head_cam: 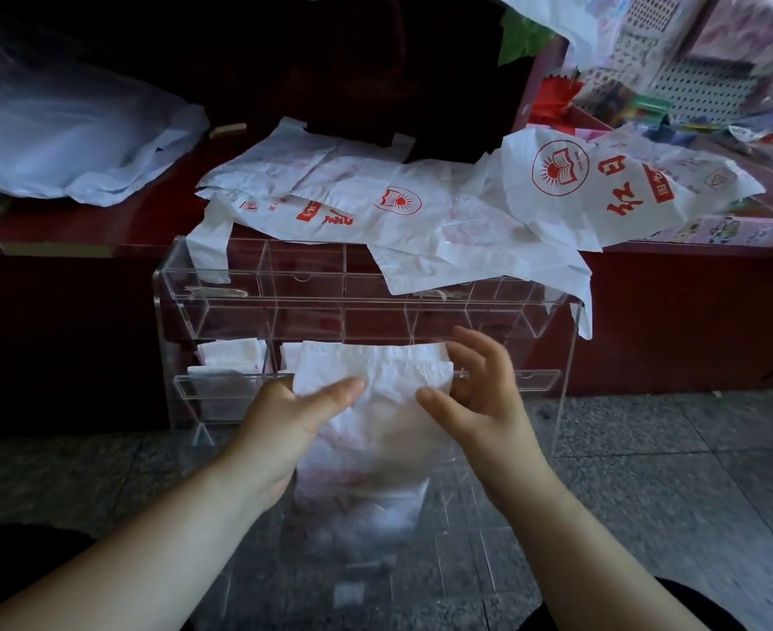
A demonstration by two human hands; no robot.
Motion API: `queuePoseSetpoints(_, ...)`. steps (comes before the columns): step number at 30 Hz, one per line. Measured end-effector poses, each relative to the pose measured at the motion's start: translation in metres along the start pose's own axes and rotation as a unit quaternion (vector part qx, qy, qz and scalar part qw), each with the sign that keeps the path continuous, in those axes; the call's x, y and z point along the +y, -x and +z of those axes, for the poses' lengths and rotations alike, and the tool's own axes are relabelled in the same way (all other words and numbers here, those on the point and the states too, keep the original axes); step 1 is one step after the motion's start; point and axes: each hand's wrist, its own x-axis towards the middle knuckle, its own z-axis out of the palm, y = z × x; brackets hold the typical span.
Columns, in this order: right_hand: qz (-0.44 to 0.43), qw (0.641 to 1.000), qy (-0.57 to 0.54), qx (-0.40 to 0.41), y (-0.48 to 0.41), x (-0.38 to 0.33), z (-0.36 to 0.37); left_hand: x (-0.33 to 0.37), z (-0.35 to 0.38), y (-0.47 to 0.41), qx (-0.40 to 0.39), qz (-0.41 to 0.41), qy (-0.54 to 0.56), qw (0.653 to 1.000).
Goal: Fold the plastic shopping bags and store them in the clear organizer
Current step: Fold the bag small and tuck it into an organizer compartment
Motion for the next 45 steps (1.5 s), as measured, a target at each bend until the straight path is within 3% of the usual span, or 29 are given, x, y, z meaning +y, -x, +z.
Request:
queuePoseSetpoints(4,-0.025,0.999,-0.022,0.005,-0.002,0.005,0.001,-0.002,-0.001,-0.001,0.035,0.057,-0.027,0.997)
queuePoseSetpoints(7,-0.036,0.999,0.027,0.002,-0.003,0.008,0.001,-0.004,-0.001,0.0,0.036,0.095,-0.049,0.994)
queuePoseSetpoints(12,-0.056,0.998,0.019,0.02,-0.003,0.004,-0.001,-0.004,0.0,-0.001,0.05,0.104,-0.053,0.992)
queuePoseSetpoints(16,-0.064,0.996,0.052,0.025,-0.003,0.003,-0.001,-0.001,-0.007,-0.004,0.004,0.102,-0.074,0.992)
queuePoseSetpoints(20,-0.061,0.996,0.064,0.018,-0.002,0.001,-0.003,0.009,-0.018,-0.005,-0.045,0.201,-0.159,0.965)
queuePoseSetpoints(24,-0.061,0.994,0.087,0.007,-0.001,-0.004,-0.004,0.014,-0.024,-0.006,-0.076,0.227,-0.238,0.941)
queuePoseSetpoints(33,0.042,0.998,-0.038,0.0,-0.003,-0.002,-0.005,0.006,-0.027,-0.007,-0.074,0.325,-0.252,0.908)
queuePoseSetpoints(45,0.034,0.994,-0.073,0.073,-0.008,-0.003,-0.008,0.0,-0.031,-0.013,-0.057,0.31,-0.338,0.887)
